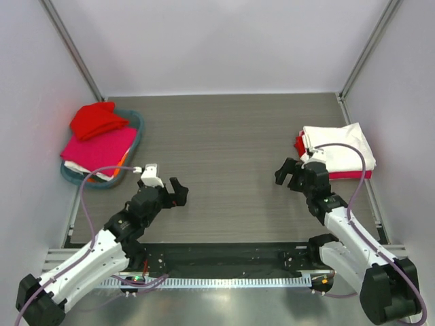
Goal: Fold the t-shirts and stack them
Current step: Reset both grippers
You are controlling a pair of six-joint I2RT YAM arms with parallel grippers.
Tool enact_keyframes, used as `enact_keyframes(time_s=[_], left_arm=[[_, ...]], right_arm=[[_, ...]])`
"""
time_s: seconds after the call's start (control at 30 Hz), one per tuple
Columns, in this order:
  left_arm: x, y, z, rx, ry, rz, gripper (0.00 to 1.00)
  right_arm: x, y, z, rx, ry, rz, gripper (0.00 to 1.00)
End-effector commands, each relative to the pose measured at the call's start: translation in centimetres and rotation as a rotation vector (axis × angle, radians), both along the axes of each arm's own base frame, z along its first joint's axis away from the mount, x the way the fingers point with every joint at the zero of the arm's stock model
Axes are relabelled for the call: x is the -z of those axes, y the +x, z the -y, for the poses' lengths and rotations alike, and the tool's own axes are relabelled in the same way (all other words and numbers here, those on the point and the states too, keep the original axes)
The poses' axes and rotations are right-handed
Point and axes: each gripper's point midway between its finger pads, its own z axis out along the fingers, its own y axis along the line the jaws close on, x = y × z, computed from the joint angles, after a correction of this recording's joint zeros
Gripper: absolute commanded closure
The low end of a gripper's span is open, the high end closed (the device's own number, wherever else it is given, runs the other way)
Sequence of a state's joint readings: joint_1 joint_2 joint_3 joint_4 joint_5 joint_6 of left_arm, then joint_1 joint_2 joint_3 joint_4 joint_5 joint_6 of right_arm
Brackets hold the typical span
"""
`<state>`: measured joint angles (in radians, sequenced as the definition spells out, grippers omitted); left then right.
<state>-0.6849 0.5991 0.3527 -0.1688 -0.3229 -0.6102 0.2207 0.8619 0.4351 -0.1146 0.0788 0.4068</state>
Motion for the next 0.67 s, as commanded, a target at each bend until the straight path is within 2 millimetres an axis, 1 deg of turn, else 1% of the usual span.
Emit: enact_keyframes(time_s=[0.0, 0.03, 0.07, 0.1, 0.13, 0.17, 0.33, 0.37, 0.43, 0.63], left_arm=[[-0.1, 0.4, -0.9, -0.021, 0.016, 0.086, 0.0], [-0.2, 0.0, -0.4, 0.016, 0.001, 0.086, 0.0], [-0.9, -0.1, -0.4, 0.023, -0.027, 0.118, 0.0], [-0.8, -0.2, -0.4, 0.022, -0.04, 0.126, 0.0], [-0.6, -0.3, -0.5, 0.016, -0.049, 0.131, 0.0], [-0.9, -0.2, -0.6, 0.008, -0.064, 0.15, 0.0], [-1.1, -0.3, -0.7, 0.016, -0.056, 0.175, 0.0], [-1.3, -0.3, -0.5, 0.028, -0.056, 0.182, 0.0], [-1.4, -0.5, -0.2, 0.055, -0.051, 0.184, 0.0], [-1.2, -0.6, -0.2, 0.059, -0.056, 0.185, 0.0]], right_arm=[[-1.0, 1.3, -1.6, -0.026, 0.11, 0.155, 0.0], [-0.5, 0.9, -1.7, -0.034, 0.114, 0.155, 0.0], [-0.8, 0.6, -2.6, -0.093, 0.126, 0.153, 0.0], [-1.1, 0.6, -2.5, -0.093, 0.128, 0.167, 0.0], [-0.8, 0.5, -2.3, -0.077, 0.13, 0.167, 0.0], [-1.0, 0.5, -2.1, -0.065, 0.123, 0.169, 0.0], [-0.7, 0.1, -2.3, -0.079, 0.137, 0.171, 0.0], [-1.2, 0.2, -2.5, -0.088, 0.146, 0.194, 0.0], [-1.2, 0.0, -2.6, -0.095, 0.151, 0.201, 0.0], [-1.7, -0.1, -2.4, -0.085, 0.155, 0.221, 0.0]])
